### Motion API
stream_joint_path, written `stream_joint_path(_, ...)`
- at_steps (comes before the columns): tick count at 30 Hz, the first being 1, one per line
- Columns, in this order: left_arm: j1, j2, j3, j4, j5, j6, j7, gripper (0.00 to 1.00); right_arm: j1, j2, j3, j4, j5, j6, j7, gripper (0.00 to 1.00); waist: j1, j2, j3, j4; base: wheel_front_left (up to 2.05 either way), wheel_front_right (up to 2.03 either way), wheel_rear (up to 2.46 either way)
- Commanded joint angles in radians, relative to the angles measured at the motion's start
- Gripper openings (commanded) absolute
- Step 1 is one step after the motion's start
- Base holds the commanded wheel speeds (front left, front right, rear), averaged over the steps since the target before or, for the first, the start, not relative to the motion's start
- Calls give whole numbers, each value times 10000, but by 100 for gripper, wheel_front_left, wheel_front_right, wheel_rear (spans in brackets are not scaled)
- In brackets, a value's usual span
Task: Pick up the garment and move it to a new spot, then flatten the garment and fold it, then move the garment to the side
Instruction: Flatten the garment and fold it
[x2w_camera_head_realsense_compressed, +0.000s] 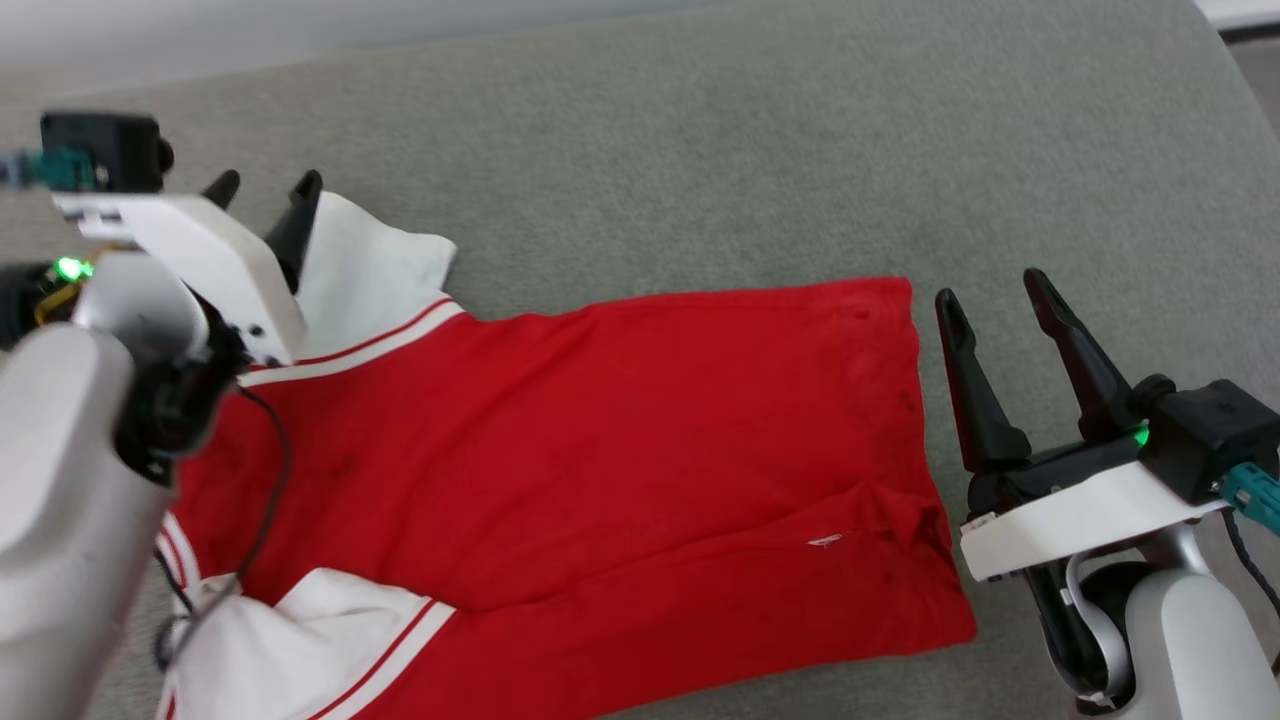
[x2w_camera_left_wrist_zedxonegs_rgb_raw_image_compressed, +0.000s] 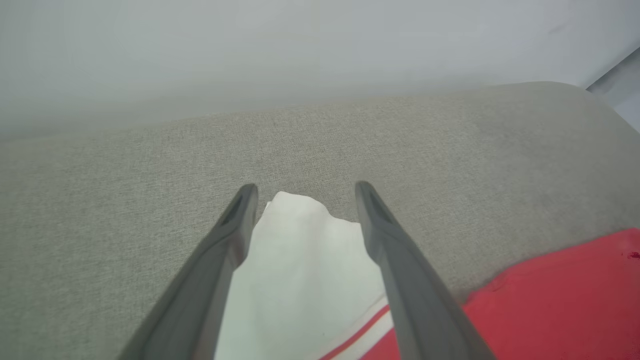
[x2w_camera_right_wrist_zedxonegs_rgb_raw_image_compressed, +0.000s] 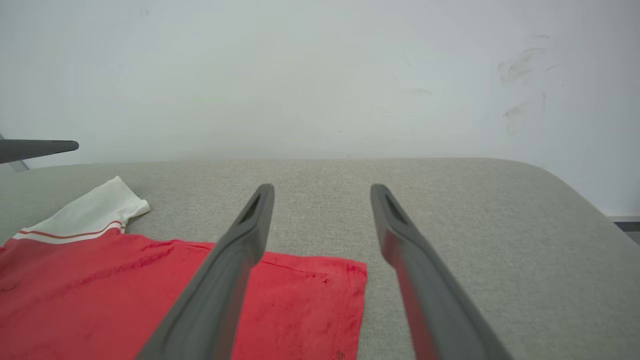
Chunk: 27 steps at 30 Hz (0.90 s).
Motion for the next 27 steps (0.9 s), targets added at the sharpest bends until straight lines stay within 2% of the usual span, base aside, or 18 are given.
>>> stream_joint_path(1,-346,193,-71,189,-41,-170,393,100,-156,44,55,-71,-35,-4,-68,100,-2,-1,447,-383,0,0,0)
stream_joint_path(4,-1069,573,-237,725,-299,-551,1713,100,-288,78,188,-92,22,-4,-88,100,-2,-1,740,-601,0,0,0)
stream_joint_path(7,-1599,896,-342,1181,-630,-695,3072,100,-303,107,248,-11,85,-4,-120,100,-2,-1,983,-774,0,0,0)
stream_joint_path(12,-2017,1344,-631,1608,-886,-690,4953,100,-340,139,410,203,226,-4,-198,100,-2,-1,1345,-1033,0,0,0)
stream_joint_path(17,-1885,1373,-898,1979,-1011,-604,5831,100,-494,159,521,468,416,-4,-273,100,-2,-1,1586,-1162,0,0,0)
stream_joint_path(18,-1797,1333,-968,2071,-1052,-595,5938,92,-492,161,536,534,460,-4,-214,100,-2,-1,1604,-1176,0,0,0)
stream_joint_path(19,-1690,1278,-1001,2166,-1123,-551,6073,58,-506,159,549,580,481,-4,-184,100,-2,-1,1621,-1190,0,0,0)
stream_joint_path(21,-1453,1171,-1083,2322,-1266,-530,6359,0,-589,161,596,674,566,-4,-140,100,-2,-1,1626,-1206,0,0,0)
stream_joint_path(24,-1288,1035,-1105,2418,-1398,-509,6444,0,-732,160,615,775,693,-4,-19,100,-2,-1,1627,-1183,0,0,0)
stream_joint_path(27,-1345,898,-869,2437,-1512,-415,5970,0,-814,30,651,937,1044,-4,384,100,-2,-1,1558,-1089,0,0,0)
